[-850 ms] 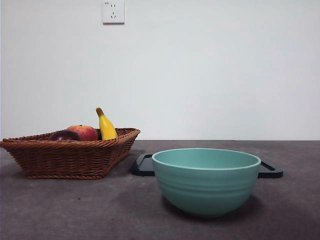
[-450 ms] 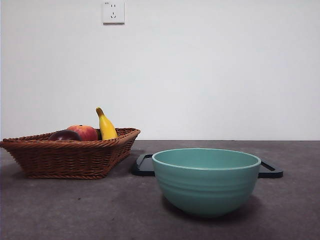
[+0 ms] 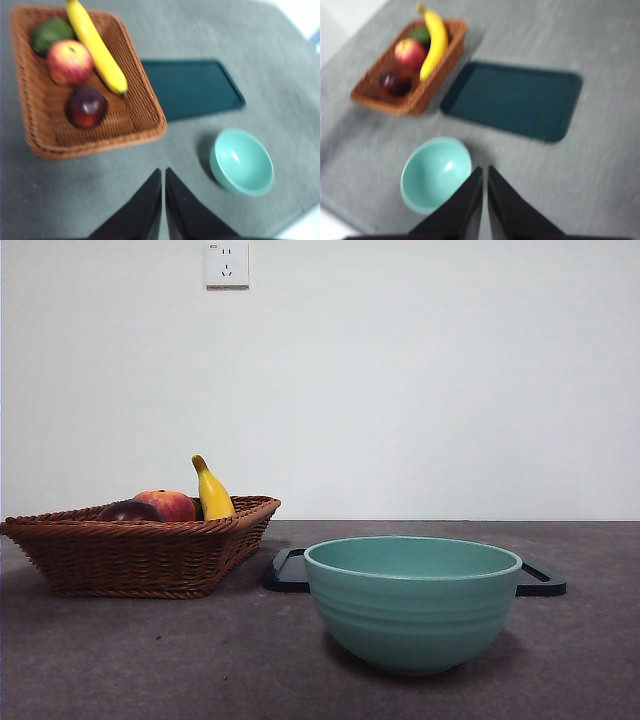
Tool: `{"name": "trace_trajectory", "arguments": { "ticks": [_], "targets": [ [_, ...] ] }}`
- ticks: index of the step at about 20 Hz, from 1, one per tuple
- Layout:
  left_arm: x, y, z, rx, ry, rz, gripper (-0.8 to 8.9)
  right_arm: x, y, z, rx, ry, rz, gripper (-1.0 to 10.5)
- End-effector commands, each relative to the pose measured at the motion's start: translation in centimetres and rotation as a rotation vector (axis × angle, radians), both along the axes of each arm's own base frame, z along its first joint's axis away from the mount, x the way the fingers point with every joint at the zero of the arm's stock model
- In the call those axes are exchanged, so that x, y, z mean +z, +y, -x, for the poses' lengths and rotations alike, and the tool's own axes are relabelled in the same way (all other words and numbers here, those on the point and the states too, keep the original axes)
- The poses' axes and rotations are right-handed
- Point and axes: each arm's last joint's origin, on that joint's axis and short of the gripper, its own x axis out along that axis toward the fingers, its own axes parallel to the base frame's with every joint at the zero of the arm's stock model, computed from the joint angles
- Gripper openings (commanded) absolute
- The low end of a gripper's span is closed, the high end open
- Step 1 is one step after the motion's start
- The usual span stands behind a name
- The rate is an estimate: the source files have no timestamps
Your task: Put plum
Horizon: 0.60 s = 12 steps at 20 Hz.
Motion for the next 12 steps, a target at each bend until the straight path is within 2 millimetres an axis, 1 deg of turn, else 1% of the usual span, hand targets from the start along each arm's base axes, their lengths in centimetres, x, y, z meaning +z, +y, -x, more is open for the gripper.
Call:
{"name": "trace_trajectory", "arguments": {
  "ticks": [1,4,8,10,11,12],
  "targets": [
    [0.67,-0.16,0.13,-0.054,-0.024,-0.027,0.10,0.10,0.24,-0.08,0.068,0.026,0.047,0.1],
    [0.32,-0.17,0.42,-0.071,0.011,-0.043,0.10,-0.34,0.50,-0.17,0.111,0.073,0.066,0.1],
    [0.27,-0.17,0.47,-0.074,0.015,-0.048,0.17,-0.31,0.60,-0.15,0.120,0.070,0.065,0.1],
    [0.27,-0.17,0.47,-0.073,0.015,-0.048,0.87,-0.30,0.60,-0.18,0.119,0.068,0.064,0.2],
    [0.27,-0.17,0.47,-0.073,0.015,-0.048,1.57,-0.30,0.60,-0.18,0.118,0.069,0.063,0.9],
    [0.26,-0.17,0.47,-0.073,0.015,-0.048,2.57,-0.30,0.60,-0.18,0.116,0.071,0.061,1.8]
  ]
}}
